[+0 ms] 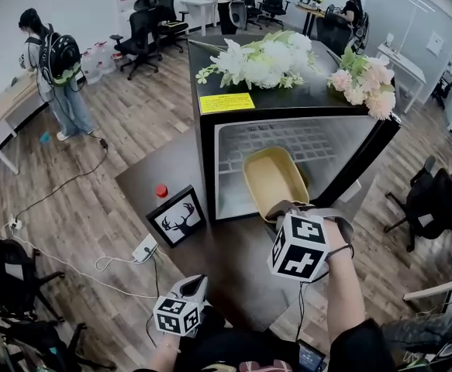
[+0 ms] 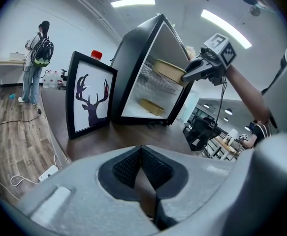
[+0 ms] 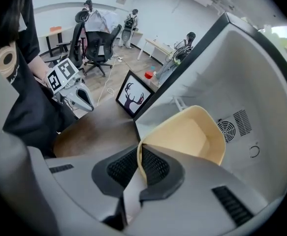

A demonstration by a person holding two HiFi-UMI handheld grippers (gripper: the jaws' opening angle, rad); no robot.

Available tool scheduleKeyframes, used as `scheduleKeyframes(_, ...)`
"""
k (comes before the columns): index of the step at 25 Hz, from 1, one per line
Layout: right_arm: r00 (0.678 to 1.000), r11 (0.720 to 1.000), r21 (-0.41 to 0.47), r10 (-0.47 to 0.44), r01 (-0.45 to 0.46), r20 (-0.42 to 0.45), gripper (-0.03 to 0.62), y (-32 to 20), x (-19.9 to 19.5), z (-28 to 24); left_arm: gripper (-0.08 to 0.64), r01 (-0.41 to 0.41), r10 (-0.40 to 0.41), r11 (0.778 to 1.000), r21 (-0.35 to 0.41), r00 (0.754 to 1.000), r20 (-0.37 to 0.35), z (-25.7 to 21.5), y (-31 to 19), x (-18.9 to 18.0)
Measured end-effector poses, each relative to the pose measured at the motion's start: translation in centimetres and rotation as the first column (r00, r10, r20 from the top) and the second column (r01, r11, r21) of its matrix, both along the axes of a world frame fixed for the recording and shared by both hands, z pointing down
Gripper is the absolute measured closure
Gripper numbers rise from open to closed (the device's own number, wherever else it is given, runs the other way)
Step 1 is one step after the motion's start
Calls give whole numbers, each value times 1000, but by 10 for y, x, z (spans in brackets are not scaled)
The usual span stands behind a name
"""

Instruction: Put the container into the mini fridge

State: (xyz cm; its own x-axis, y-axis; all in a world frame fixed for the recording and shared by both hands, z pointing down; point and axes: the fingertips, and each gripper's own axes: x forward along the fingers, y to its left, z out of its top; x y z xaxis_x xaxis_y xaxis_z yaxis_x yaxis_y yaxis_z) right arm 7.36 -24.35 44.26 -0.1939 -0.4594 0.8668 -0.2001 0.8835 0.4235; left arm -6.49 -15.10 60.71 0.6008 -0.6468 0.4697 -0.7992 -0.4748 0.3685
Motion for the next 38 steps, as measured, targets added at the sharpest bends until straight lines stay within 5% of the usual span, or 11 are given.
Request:
scheduleKeyframes(20, 999, 994, -105, 1, 4, 53, 566, -105, 12, -31, 551, 15, -15, 1000, 0, 999, -38, 0, -21, -4)
scheduleKeyframes(38, 994, 995, -99, -21, 31, 104, 540, -147, 3, -27, 551, 27, -27, 1000, -7, 999, -35, 3, -36, -7)
